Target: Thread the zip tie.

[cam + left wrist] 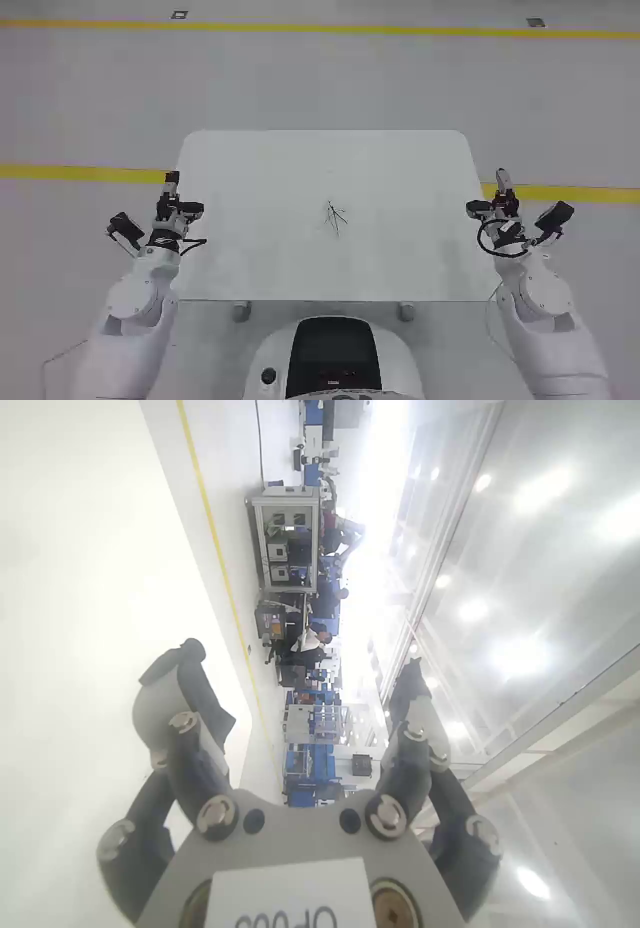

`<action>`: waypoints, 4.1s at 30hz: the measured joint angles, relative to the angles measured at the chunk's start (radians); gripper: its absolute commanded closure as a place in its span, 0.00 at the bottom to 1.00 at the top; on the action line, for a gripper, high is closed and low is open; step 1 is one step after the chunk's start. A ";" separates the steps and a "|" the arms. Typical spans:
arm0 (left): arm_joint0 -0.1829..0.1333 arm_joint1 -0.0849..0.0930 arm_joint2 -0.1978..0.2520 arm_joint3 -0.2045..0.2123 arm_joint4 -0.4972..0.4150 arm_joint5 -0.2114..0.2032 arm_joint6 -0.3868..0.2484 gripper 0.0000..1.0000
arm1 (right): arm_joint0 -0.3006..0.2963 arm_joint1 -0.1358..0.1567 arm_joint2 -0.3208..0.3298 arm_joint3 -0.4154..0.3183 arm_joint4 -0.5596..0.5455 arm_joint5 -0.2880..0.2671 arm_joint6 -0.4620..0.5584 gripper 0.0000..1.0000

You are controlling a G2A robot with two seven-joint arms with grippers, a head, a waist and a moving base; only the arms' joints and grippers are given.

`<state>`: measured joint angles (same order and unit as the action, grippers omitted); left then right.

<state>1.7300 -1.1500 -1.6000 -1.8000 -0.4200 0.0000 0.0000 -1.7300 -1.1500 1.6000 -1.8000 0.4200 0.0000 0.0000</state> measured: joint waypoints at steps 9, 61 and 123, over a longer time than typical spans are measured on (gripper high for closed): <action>0.000 0.000 0.000 0.000 0.000 0.000 0.000 0.00 | 0.064 0.007 -0.053 -0.013 -0.249 0.030 0.084 0.00; 0.000 0.000 0.000 0.000 0.000 0.000 0.000 0.00 | 0.276 0.001 -0.232 0.046 -0.636 0.158 0.235 0.00; 0.000 0.000 0.000 0.000 0.000 0.000 0.000 0.00 | 0.788 -0.063 -0.720 0.298 -1.141 0.143 0.967 0.00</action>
<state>1.7300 -1.1500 -1.6000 -1.8000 -0.4200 0.0000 0.0000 -0.9424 -1.2129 0.8799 -1.5019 -0.7210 0.1435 0.9668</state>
